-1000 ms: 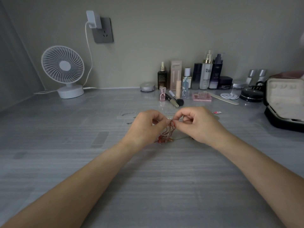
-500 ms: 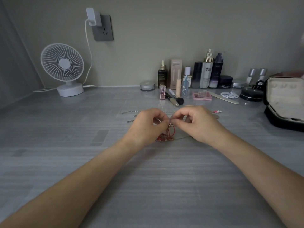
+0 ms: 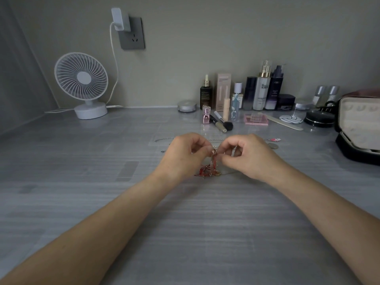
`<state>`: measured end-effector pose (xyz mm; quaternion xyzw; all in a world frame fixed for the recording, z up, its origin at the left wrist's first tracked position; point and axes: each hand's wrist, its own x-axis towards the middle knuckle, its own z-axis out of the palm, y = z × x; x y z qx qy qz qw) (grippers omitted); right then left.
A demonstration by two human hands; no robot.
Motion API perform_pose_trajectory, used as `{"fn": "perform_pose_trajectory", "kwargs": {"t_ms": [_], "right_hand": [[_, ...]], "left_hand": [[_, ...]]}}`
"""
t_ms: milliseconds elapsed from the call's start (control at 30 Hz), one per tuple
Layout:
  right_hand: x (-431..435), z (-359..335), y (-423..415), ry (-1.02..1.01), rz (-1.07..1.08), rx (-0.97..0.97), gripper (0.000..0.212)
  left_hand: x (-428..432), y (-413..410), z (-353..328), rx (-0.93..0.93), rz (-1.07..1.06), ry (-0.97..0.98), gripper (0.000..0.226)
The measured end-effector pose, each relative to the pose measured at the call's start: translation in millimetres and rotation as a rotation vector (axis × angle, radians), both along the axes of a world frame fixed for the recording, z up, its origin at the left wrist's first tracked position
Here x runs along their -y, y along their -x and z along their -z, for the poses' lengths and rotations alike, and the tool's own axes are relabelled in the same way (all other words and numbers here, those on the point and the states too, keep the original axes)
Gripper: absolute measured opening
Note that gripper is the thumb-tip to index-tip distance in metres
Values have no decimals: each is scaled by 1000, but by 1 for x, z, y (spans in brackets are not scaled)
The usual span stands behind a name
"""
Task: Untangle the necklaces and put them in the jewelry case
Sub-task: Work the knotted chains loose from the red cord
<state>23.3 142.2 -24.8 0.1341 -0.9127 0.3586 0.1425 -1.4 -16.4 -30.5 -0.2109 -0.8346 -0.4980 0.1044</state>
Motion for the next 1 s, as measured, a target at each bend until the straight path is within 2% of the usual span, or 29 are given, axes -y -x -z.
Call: {"fn": "perform_pose_trajectory", "kwargs": {"t_ms": [267, 400, 600, 733, 800, 1000], "right_hand": [[-2, -1, 1, 49, -5, 11, 16], [-2, -2, 2, 104, -20, -26, 20], [0, -6, 2, 206, -53, -33, 20], [2, -9, 0, 293, -82, -24, 18], [3, -11, -2, 342, -98, -14, 17], [-1, -19, -3, 446, -33, -29, 10]], "left_hand": [[4, 1, 0, 114, -6, -154, 19], [5, 2, 4, 130, 6, -82, 19], [1, -5, 1, 9, 10, -53, 10], [-5, -10, 5, 63, 56, 61, 16], [-6, -9, 8, 63, 39, 96, 11], [-3, -3, 11, 85, 39, 106, 20]]}}
